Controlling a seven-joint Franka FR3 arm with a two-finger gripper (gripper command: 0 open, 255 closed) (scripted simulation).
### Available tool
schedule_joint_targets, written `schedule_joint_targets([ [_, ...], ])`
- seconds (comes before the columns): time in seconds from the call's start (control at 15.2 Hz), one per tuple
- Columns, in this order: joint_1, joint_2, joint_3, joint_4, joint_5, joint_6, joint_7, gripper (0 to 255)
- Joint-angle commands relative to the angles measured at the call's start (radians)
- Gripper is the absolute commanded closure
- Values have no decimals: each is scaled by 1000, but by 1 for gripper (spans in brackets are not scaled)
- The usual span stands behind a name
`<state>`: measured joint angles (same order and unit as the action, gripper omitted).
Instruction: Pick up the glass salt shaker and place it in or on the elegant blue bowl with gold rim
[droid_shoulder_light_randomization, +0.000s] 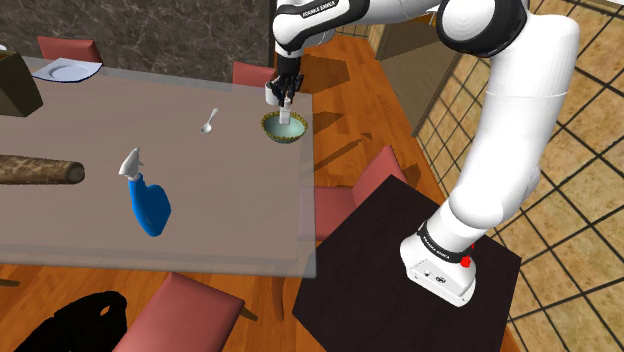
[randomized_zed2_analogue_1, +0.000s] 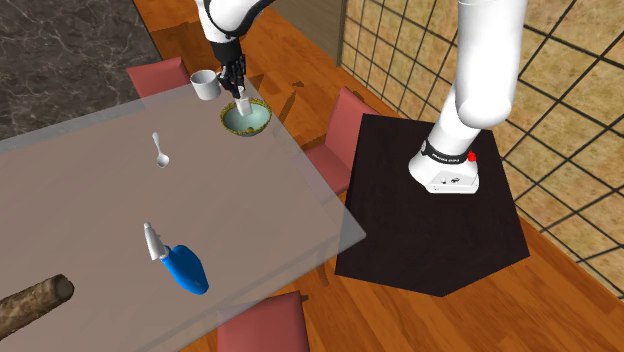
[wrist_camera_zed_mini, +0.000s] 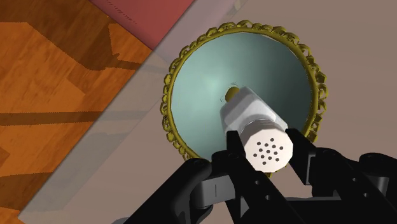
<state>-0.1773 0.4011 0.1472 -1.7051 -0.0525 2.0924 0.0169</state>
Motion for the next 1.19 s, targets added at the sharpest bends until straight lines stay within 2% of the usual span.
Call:
schedule_joint_targets([
  [0.0, 0, 0, 0, 0, 0, 0, 0, 255],
  [0.07, 0, 0, 0, 0, 0, 0, 0, 0],
  [0.4, 0, 0, 0, 0, 0, 0, 0, 0],
  [0.66, -2, -42, 3, 69, 8, -110, -5, 0],
  [1.12, -2, -42, 3, 69, 8, -110, -5, 0],
])
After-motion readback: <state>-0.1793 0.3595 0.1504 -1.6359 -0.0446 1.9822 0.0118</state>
